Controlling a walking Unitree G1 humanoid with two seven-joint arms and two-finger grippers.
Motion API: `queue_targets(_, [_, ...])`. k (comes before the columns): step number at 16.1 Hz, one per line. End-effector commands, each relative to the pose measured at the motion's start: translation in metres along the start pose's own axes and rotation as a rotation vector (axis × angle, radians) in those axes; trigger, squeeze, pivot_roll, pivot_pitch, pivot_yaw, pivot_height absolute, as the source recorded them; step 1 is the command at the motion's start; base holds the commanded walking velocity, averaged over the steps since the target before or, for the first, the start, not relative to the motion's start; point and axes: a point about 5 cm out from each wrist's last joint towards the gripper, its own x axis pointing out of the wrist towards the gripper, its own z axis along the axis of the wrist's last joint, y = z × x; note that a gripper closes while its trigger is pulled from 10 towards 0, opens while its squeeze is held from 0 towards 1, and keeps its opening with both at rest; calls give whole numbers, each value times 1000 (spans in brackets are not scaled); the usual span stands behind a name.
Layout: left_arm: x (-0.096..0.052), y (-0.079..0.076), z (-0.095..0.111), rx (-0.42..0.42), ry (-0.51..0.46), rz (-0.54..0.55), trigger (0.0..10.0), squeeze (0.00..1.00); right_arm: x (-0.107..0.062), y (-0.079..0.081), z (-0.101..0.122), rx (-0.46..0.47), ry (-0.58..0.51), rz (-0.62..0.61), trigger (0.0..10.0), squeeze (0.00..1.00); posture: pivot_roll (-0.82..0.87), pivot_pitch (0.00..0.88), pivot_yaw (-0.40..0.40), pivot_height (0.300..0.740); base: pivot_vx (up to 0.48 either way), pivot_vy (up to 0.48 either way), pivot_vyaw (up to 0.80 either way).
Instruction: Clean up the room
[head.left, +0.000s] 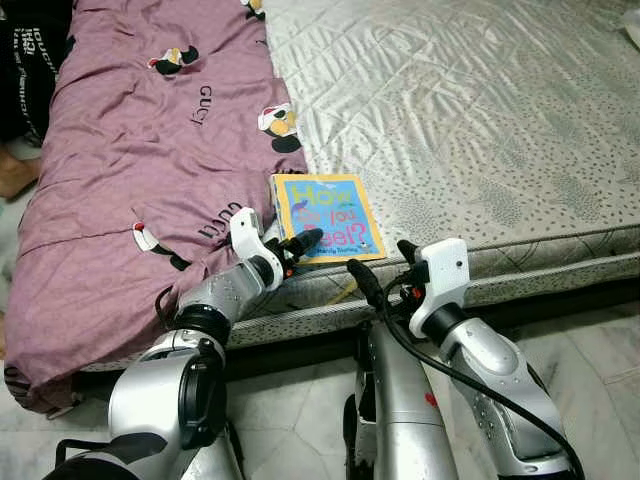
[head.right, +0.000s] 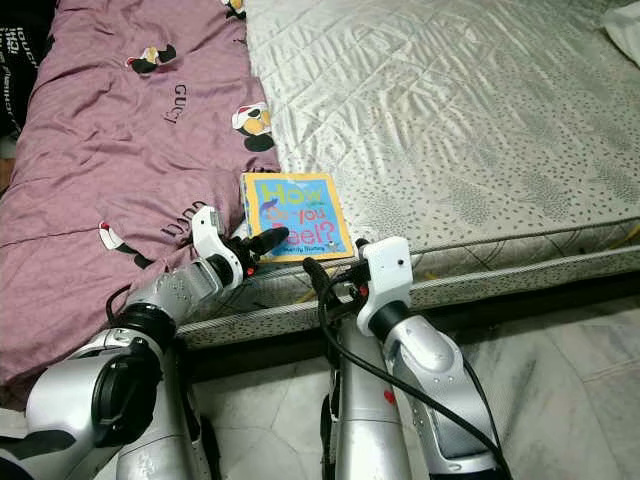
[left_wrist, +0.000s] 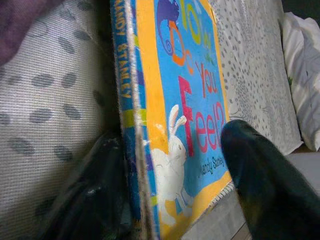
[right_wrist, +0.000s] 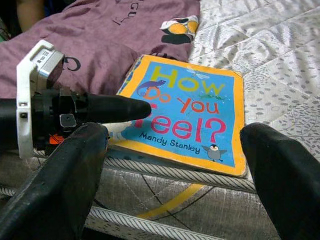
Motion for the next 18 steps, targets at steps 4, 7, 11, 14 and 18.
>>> queue_targets(4, [1,-3,2,4,-7,-16,0,0,1,-2,0,-16,0,2,10000,0,-183,129,-29,506,0,0,0])
queue_targets(7, [1,-3,3,-12,-18,-23,0,0,2,-1,0,-20,-4,3,10000,0,-182,126,-31,506,0,0,0])
queue_targets(11, [-1,2,5,-24,-43,16,0,0,4,-2,0,-23,-5,0,10000,0,-179,124,-28,506,0,0,0])
queue_targets(14, [-1,5,3,19,-32,43,0,0,4,-2,-2,-22,-5,-5,10000,0,-173,122,-18,506,0,0,0])
queue_targets(18, [2,-2,10,193,-58,42,0,0,5,0,-3,-17,-9,-9,10000,0,-165,118,-10,506,0,0,0])
